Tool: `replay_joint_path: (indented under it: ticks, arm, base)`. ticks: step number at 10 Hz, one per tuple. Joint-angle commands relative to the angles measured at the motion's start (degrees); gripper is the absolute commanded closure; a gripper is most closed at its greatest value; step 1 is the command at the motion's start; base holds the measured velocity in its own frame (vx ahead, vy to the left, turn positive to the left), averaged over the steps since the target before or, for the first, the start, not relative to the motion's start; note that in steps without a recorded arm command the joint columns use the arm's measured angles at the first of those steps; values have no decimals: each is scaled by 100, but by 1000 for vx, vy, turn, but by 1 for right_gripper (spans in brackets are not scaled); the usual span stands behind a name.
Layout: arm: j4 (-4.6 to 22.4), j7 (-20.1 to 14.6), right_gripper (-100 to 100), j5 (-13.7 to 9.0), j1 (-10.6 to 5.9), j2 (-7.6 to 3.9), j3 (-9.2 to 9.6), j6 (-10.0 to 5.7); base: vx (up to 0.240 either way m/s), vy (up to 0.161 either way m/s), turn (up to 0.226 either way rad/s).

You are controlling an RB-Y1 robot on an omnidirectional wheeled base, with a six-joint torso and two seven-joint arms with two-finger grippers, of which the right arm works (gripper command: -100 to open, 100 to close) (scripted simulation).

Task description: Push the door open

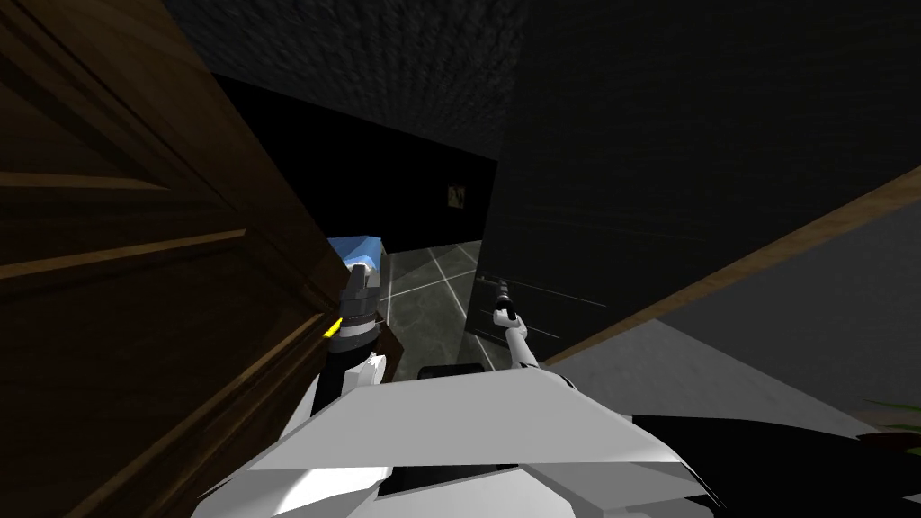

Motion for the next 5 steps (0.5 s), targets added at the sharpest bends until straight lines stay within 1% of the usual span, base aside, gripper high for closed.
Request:
replay_joint_path:
  ticks: [1,2,4,5]
  arm:
    - [-26,68,100,-73,-22,-157,-91,-35]
    - [10,105,100,-106,-48,-158,-85,-49]
    - [82,178,100,-172,-100,-161,-73,-76]
    - [155,251,100,-237,-153,-154,-61,-104]
  base:
    - [110,8,-88]
    - [99,-10,-94]
    - [94,-18,-181]
    - [110,9,-112]
